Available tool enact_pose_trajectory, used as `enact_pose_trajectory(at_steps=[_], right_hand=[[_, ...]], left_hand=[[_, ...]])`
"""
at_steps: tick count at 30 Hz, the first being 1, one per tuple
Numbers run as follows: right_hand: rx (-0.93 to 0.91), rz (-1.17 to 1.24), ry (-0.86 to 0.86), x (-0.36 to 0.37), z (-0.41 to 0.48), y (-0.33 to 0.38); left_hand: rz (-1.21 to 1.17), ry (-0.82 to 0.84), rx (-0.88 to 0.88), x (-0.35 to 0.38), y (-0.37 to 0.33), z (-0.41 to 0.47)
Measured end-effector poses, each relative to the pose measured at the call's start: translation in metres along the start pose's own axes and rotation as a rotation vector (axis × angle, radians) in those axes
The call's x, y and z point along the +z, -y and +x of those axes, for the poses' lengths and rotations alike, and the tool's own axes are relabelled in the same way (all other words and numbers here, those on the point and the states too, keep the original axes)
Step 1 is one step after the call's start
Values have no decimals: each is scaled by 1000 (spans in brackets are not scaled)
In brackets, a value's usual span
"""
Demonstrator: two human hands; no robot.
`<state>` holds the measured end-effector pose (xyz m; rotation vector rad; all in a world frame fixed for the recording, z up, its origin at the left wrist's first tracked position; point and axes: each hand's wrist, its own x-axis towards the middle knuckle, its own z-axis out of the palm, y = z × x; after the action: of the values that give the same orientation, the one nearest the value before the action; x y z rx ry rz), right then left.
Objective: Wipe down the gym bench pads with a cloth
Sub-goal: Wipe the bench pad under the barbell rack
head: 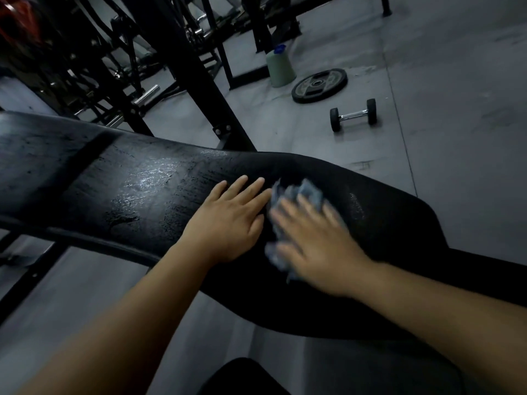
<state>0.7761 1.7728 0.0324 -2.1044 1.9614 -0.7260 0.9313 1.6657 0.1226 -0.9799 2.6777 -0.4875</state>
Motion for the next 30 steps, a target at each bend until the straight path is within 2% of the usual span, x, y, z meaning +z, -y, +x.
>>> enact_pose_trajectory(at_steps=[2,3,6,9,11,13,15,17,20,21,22,24,26,28,30], right_hand=[[-169,47,78,-7,-46,-7],[-156,26,99,-9,-48,-24],[116,19,63,-15,6,-69],[316,15,17,-12,53,-63],[204,-4,6,-6,28,-45],[-62,18,11,-4,-34,-28],[-186,59,101,-6,-77,-41],[-115,49,115,-12,-67,-68],[235,31,37,-14,-19,-71],[259,12,30,-11,-18,-60],[196,16,29,-9,-29,-48],[-53,70,65,-2,-77,-31],[-159,104,96,-4,-113,-51],[-33,71,31,-7,-98,-93],[262,58,24,-12,-48,-114]], left_hand=[[-7,25,-10,0,-3,2],[-16,44,-41,-1,-7,4],[-42,77,-142,1,-33,15],[-70,26,-146,5,-49,18],[-60,-24,-110,7,-46,18],[-72,-53,-71,7,-44,18],[-99,-80,-13,9,-45,18],[-137,-85,48,9,-47,18],[-161,-82,106,10,-46,19],[-163,-82,125,10,-46,19],[-163,-85,147,9,-46,19],[-161,-90,189,9,-47,18],[-157,-90,214,8,-49,16],[-144,-84,199,6,-52,15],[-117,-70,163,6,-53,17]])
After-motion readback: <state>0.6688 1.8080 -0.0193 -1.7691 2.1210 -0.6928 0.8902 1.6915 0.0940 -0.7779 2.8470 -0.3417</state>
